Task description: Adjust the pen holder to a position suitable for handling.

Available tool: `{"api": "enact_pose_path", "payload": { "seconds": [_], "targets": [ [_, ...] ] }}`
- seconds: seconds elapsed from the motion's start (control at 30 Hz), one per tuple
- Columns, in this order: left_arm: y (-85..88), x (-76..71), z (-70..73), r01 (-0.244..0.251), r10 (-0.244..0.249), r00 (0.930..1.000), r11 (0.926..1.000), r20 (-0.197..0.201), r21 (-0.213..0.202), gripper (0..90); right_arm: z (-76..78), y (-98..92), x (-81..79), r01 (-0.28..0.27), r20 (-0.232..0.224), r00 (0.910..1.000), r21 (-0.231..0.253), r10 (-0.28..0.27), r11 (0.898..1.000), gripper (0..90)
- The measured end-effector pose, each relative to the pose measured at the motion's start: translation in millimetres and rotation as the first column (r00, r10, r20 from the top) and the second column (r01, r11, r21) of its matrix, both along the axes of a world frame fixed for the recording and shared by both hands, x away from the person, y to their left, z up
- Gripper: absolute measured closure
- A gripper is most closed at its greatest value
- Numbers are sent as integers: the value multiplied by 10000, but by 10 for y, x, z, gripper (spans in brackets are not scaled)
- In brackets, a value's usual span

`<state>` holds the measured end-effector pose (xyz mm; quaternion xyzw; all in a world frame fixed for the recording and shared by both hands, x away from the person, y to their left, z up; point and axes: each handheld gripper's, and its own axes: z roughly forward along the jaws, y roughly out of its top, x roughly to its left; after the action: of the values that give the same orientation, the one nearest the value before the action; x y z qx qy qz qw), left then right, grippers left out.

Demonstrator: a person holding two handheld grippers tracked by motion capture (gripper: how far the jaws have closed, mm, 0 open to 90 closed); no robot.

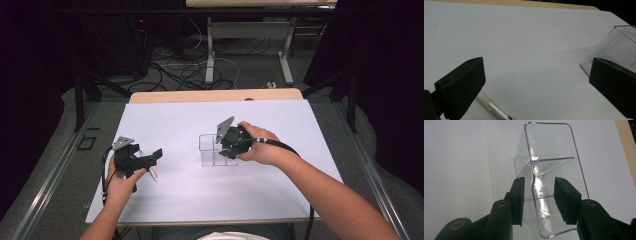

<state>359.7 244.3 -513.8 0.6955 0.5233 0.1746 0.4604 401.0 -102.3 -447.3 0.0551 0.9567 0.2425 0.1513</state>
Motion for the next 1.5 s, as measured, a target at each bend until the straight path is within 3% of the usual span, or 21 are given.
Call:
{"api": "enact_pose_path", "payload": {
  "seconds": [0.3,0.43,0.5,0.53,0.57,0.6,0.63,0.67,0.7,0.73,0.77,0.8,0.83,0.9,0.97,1.0,1.07,1.2,1.3,1.4,1.5],
  "targets": [
    [3,2,-7,-72,72,10000,10000,-49,-21,10,-72,-343,-17,1152,-16,9933,941,-1155,9889,497],
    [8,5,-9,-114,114,9999,9999,-66,5,10,-83,-469,-33,1640,283,9852,1313,-1691,9777,461],
    [12,5,-9,-148,149,9999,9999,-68,71,10,-85,-563,-43,2065,124,9772,1744,-2119,9628,446],
    [15,5,-9,-161,161,9998,9998,-77,77,12,-95,-659,-54,2636,-65,9631,2258,-2691,9378,381],
    [18,5,-10,-153,154,9998,9999,-95,60,12,-95,-659,-54,2636,-65,9631,2258,-2691,9378,381],
    [18,6,-13,-177,177,9998,9998,-57,31,13,-105,-709,-56,2980,-211,9528,2557,-3029,9197,341],
    [17,4,-12,-208,208,9998,9998,-78,18,13,-133,-816,-51,3391,-504,9387,3146,-3411,8866,316],
    [15,5,-15,-249,249,9997,9997,-39,-6,15,-141,-868,-66,3690,-714,9275,3305,-3669,8687,311],
    [15,4,-16,-267,267,9996,9996,-46,-28,17,-157,-924,-71,3833,-694,9205,3503,-3845,8546,293],
    [13,4,-17,-308,307,9995,9995,-60,-81,17,-157,-924,-71,3833,-694,9205,3503,-3845,8546,293],
    [16,4,-19,-323,322,9994,9994,-89,-90,21,-187,-1036,-90,4347,-671,8931,3832,-4449,8150,241],
    [22,0,-14,-297,295,9994,9995,-196,-101,23,-203,-1088,-100,4617,-838,8784,4030,-4705,7902,233],
    [22,0,-14,-326,324,9993,9994,-190,-123,23,-203,-1088,-100,4617,-838,8784,4030,-4705,7902,233],
    [25,-10,-10,-412,412,9989,9991,-204,-38,27,-243,-1240,-125,5158,-1152,8454,4294,-5215,7413,216],
    [27,-23,-3,-500,498,9985,9987,-246,-64,29,-258,-1327,-142,5390,-1028,8262,4299,-5539,7243,213],
    [28,-32,1,-536,532,9982,9985,-284,-110,29,-258,-1327,-142,5390,-1028,8262,4299,-5539,7243,213],
    [28,-52,18,-601,593,9975,9980,-377,-212,28,-288,-1420,-164,5496,-824,8114,4445,-5787,7073,191],
    [22,-81,68,-696,696,9976,9973,7,-243,28,-386,-1582,-208,5939,-1376,7729,5006,-6194,6298,157],
    [10,-92,101,-782,781,9969,9964,-29,-327,44,-438,-1692,-221,6223,-1959,7492,5352,-6326,5712,149],
    [-3,-99,88,-960,945,9951,9938,-291,-564,79,-515,-1776,-216,6509,-2409,7262,5424,-6439,5311,143],
    [12,-113,71,-1131,1113,9930,9925,-402,-453,164,-579,-1842,-182,6789,-3004,7062,5441,-6411,4930,141]
  ]
}}
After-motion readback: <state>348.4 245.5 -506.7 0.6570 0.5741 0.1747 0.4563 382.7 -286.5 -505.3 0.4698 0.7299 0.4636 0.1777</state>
